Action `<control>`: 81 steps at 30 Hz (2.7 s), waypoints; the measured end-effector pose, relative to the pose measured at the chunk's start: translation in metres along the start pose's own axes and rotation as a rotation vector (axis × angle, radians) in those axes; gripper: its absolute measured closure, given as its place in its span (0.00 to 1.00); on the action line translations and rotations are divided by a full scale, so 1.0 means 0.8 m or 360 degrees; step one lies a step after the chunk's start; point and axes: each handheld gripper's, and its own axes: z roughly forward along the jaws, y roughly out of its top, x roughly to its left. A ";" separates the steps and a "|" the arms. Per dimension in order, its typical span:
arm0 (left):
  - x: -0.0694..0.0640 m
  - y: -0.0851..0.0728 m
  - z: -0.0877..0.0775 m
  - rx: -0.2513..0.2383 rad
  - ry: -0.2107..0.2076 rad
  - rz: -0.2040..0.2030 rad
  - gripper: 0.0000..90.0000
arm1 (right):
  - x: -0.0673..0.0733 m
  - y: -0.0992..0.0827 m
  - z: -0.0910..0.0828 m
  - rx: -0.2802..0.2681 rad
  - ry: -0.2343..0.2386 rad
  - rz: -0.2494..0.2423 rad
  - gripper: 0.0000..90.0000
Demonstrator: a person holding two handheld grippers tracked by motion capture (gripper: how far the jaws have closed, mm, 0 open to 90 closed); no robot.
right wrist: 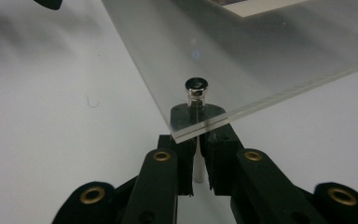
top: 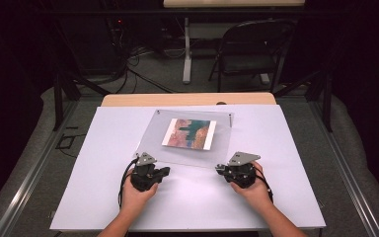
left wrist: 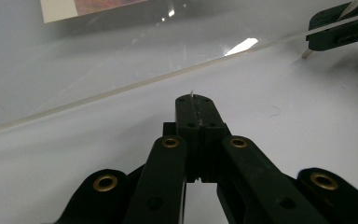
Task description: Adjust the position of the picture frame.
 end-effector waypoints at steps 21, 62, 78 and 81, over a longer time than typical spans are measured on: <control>-0.001 0.005 0.003 0.0053 0.0027 0.0012 1.00 | 0.046 0.018 -0.014 0.0030 0.0009 -0.0246 0.94; 0.023 0.042 0.043 0.0169 0.0004 -0.0049 0.99 | 0.089 0.017 -0.016 0.0045 0.0047 -0.0200 0.93; 0.036 -0.011 -0.040 0.0085 0.0111 -0.0121 0.88 | 0.123 0.039 0.043 0.0017 0.0299 -0.0179 0.95; 0.034 -0.026 -0.048 0.0087 0.0112 -0.0134 0.82 | 0.122 0.036 0.045 0.0013 0.0318 -0.0167 0.94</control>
